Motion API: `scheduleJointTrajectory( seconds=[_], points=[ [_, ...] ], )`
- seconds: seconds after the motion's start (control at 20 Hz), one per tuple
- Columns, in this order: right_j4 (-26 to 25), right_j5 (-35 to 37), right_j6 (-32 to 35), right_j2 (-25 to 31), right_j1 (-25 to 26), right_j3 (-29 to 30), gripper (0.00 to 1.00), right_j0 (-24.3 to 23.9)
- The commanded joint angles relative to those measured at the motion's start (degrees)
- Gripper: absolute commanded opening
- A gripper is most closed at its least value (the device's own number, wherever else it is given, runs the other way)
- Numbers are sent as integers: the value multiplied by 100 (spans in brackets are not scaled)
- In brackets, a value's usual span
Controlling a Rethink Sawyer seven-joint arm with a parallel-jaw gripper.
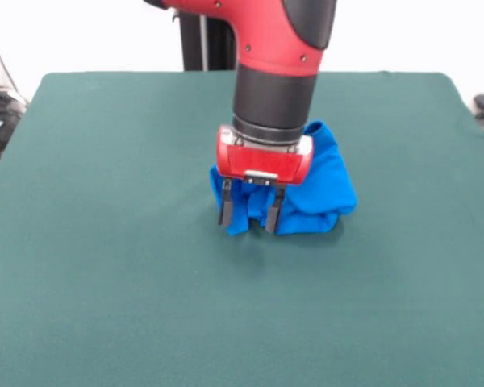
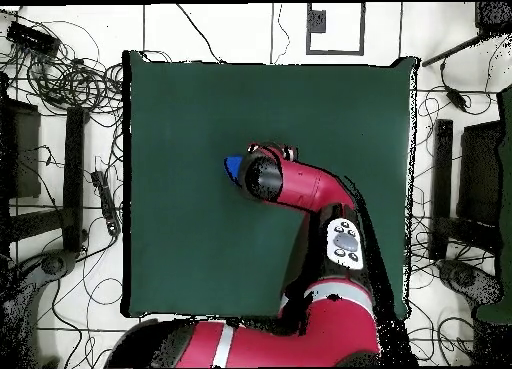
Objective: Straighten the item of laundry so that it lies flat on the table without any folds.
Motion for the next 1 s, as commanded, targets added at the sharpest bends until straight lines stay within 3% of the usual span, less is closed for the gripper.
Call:
scheduleJointTrajectory(
  seconds=[0.05,0.5,1.0],
  points=[
    [-222,-91,703,873,70,510,100,101],
    [34,-342,1339,1072,-486,1627,100,334],
    [310,-477,1527,923,-443,1709,100,633]
  ],
)
